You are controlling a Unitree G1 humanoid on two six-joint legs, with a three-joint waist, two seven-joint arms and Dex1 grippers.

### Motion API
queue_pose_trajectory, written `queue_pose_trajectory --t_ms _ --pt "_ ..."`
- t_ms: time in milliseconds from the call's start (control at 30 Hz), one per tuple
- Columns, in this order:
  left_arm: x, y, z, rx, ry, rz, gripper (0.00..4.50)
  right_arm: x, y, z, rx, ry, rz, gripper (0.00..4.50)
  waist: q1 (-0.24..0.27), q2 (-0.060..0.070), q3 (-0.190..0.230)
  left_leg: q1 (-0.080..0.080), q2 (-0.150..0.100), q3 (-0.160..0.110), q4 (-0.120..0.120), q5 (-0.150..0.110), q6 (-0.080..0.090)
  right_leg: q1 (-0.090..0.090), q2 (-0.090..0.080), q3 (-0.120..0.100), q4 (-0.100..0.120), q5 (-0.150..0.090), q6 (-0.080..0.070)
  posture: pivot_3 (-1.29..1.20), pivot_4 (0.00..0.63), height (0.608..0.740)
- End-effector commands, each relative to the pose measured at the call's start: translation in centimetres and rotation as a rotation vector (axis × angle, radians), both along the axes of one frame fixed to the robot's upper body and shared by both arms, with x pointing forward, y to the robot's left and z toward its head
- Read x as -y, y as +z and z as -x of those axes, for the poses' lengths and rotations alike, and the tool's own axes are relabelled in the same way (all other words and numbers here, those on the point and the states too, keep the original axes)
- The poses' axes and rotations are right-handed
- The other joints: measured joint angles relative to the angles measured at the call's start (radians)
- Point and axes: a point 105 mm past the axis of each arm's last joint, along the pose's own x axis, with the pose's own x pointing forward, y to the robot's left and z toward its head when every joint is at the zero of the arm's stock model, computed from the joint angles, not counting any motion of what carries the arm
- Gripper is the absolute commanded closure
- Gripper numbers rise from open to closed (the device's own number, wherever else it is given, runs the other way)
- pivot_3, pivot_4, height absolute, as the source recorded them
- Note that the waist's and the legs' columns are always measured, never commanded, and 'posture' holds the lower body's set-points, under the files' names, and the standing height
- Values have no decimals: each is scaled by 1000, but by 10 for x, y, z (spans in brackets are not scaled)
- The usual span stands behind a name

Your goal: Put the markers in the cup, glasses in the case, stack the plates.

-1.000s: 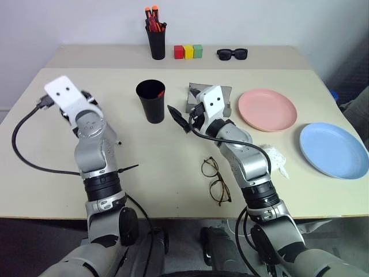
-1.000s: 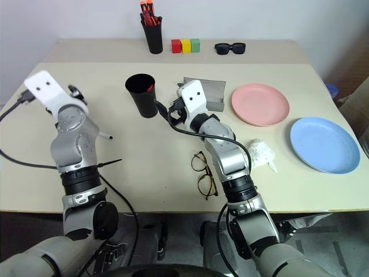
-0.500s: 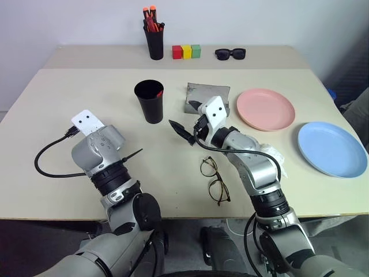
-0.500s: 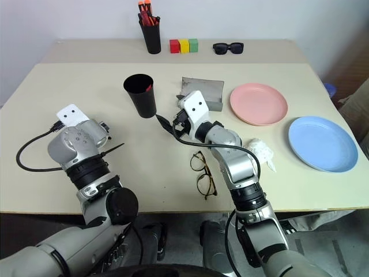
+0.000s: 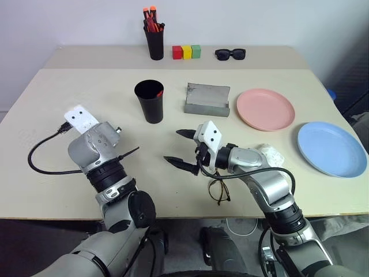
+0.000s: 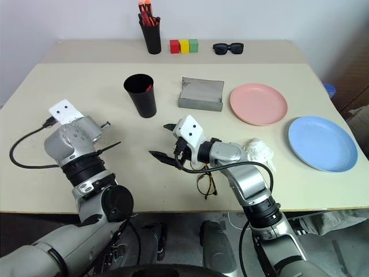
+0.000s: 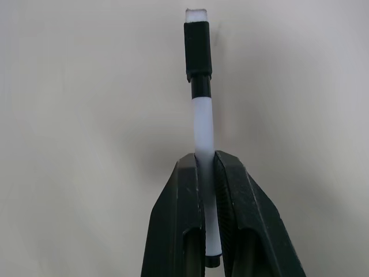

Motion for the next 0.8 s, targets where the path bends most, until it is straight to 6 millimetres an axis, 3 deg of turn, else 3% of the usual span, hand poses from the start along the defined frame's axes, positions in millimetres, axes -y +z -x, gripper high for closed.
queue_pose_trajectory --t_ms 33,100,167,367,600,800 --pt "8 81 -10 405 -102 -230 4460 -4 16 -1 76 -1 -26 0 2 0 0 0 0 0 0 0 0 0 0 0 0 0 0 0 150 740" --pt "30 114 -13 599 -237 -321 4460 -3 20 -10 104 -55 -43 0 7 0 0 0 0 1 0 0 0 0 -1 0 0 0 0 0 150 740" --pt "58 135 -14 724 -387 -420 4460 1 27 -24 138 -139 -68 0 9 0 0 0 0 1 0 0 0 0 -1 0 -1 0 -1 0 150 740" --pt "119 136 -26 817 -654 -518 4460 27 48 -68 206 -450 -150 0 6 0 0 0 0 1 0 0 0 1 -1 0 -2 0 -1 0 150 740" --pt "135 114 -37 815 -698 -566 4460 44 53 -78 229 -554 -179 0 0 0 0 -1 0 3 -2 0 1 -2 -1 2 -1 0 -1 0 150 740" --pt "130 96 -41 775 -681 -614 4460 46 51 -77 220 -574 -189 0 3 0 0 -1 0 3 -1 0 1 -1 -1 2 -1 1 -1 0 150 740"
